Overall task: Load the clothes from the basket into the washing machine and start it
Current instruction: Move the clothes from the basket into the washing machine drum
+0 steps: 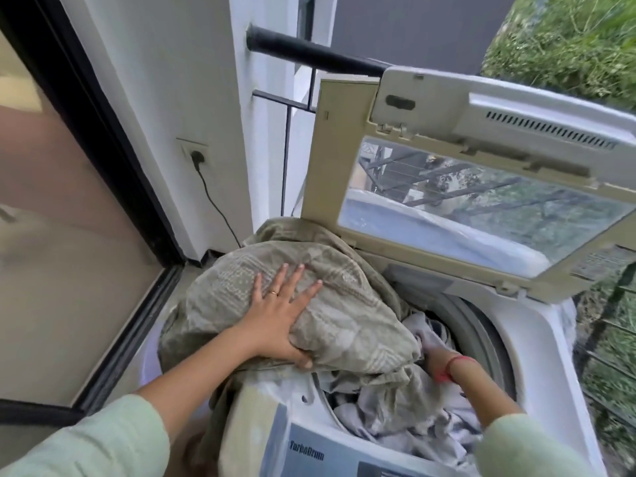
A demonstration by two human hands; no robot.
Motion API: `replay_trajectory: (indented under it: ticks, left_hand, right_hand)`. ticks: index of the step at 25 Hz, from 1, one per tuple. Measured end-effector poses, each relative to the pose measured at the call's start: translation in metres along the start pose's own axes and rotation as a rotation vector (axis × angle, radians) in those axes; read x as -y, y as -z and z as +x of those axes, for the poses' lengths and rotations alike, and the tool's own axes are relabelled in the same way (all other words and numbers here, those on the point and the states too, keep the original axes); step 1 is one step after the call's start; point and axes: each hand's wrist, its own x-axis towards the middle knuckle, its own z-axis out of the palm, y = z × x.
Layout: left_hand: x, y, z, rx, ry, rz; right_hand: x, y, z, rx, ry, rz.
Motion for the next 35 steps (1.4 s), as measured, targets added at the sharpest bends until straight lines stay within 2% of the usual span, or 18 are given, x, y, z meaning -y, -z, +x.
replay_trajectory:
  ticks: [2,3,5,6,8,10,13,15,17,21,23,26,27,29,31,32,33,35]
  left_hand:
    - [0.014,0.007,-0.005,-0.024,-0.066,-0.433]
    - [0.025,0.010,-0.008,-0.095,-0.049,-0.729]
    - [0.053,0.008,-0.014,-0.250,0.052,-0.961]
    - [0.067,0.006,-0.018,-0.263,0.101,-0.869]
    - [0.087,-0.002,-0.019,-0.148,0.155,-0.636]
    - [0.098,-0.007,-0.016,-0.025,0.153,-0.615]
    - [0.099,-0.006,-0.012,-0.001,0.136,-0.764]
    - [0.091,-0.006,-0.019,-0.118,0.140,-0.734]
    - [0.072,0.001,-0.030,-0.409,0.099,-0.586]
    - [-0.018,0.063,-0.041,-0.849,-0.153,-0.229]
    - [-0.078,0.085,-0.031,-0.934,-0.273,-0.190]
    - [-0.156,0.082,-0.002,-0.921,-0.363,-0.163]
    - [-0.174,0.070,0.012,-0.823,-0.339,-0.140]
    - [-0.184,0.037,0.042,-0.388,-0.241,-0.015]
    - [-0.175,0.000,0.061,0.127,-0.176,0.048]
    - [-0.167,-0.010,0.062,0.285,-0.162,0.053]
    - [-0.157,-0.017,0.057,0.293,-0.174,0.035]
    - [-0.138,-0.013,0.045,-0.034,-0.268,-0.004]
  right_hand:
    - [0.011,0.059,-0.018,-0.085,-0.134,-0.022]
    - [0.024,0.089,-0.037,-0.239,-0.152,0.027]
    - [0.065,0.129,-0.064,-0.542,0.075,0.370]
    - [0.100,0.142,-0.077,-0.526,0.248,0.519]
    - [0.165,0.141,-0.064,-0.417,0.390,0.484]
    - [0.208,0.121,-0.033,-0.378,0.326,0.361]
    - [0.212,0.107,-0.013,-0.442,0.275,0.503]
    - [0.206,0.102,-0.022,-0.548,0.336,0.578]
    - [0.201,0.099,-0.048,-0.689,0.389,0.573]
    - [0.135,0.118,-0.139,-0.977,0.310,0.646]
    - [0.085,0.126,-0.194,-1.147,0.212,0.633]
    - [0.038,0.101,-0.232,-1.325,-0.156,0.531]
    - [0.031,0.087,-0.230,-1.321,-0.309,0.453]
    - [0.022,0.059,-0.206,-1.148,-0.453,0.252]
    - [0.019,0.037,-0.171,-0.736,-0.399,0.250]
    - [0.021,0.023,-0.148,-0.522,-0.324,0.294]
    - [0.025,0.008,-0.124,-0.348,-0.260,0.327]
    - [0.035,-0.014,-0.084,-0.177,-0.168,0.374]
